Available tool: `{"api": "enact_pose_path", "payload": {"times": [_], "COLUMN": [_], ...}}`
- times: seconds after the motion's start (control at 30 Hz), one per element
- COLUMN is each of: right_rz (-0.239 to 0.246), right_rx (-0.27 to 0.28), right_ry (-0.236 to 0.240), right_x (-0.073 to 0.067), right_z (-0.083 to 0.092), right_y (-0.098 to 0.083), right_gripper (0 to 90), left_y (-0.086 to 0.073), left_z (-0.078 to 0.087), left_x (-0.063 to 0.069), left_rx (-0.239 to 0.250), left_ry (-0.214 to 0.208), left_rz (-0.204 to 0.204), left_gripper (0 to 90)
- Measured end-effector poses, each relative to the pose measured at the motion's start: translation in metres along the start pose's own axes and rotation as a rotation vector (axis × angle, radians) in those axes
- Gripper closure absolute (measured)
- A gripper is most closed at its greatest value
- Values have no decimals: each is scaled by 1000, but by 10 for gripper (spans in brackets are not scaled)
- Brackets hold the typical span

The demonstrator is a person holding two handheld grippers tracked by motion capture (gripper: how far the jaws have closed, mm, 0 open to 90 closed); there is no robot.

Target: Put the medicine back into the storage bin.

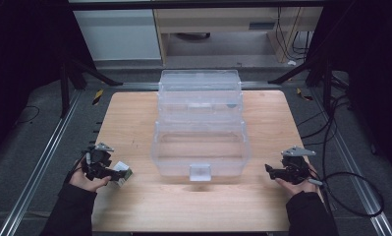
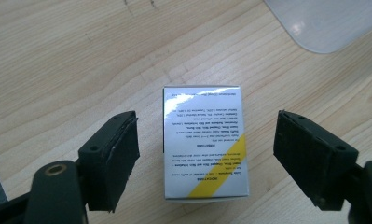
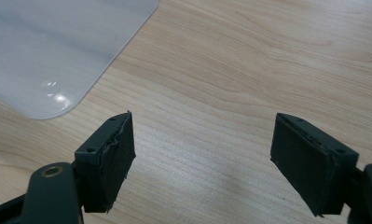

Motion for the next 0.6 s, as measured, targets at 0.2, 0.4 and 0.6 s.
{"api": "enact_pose_path", "payload": {"times": [0.2, 0.4, 0.6], "right_rz": [4, 6, 8], "right_rx": [-6, -14, -22], "right_ry": [4, 8, 7], "right_x": [1, 1, 1], "right_z": [-1, -2, -4], "right_y": [0, 0, 0], "right_gripper": [217, 218, 219], "left_y": [-3, -3, -2], "left_z": [-14, -20, -23], "left_x": [1, 1, 1], "left_rx": [-78, -105, -129], "left_ry": [4, -5, -12], "left_rz": [-35, -36, -50], "left_gripper": [223, 266, 317]}}
Point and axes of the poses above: each handheld gripper's, and its own axes: z roughly backward along the jaws, y roughly out of its top, x roughly to its right, the point moved 3 cm from there along -z, roughly forward along the jaws, and after that the axes turned 13 degrees about y, right-handed, at the moved point
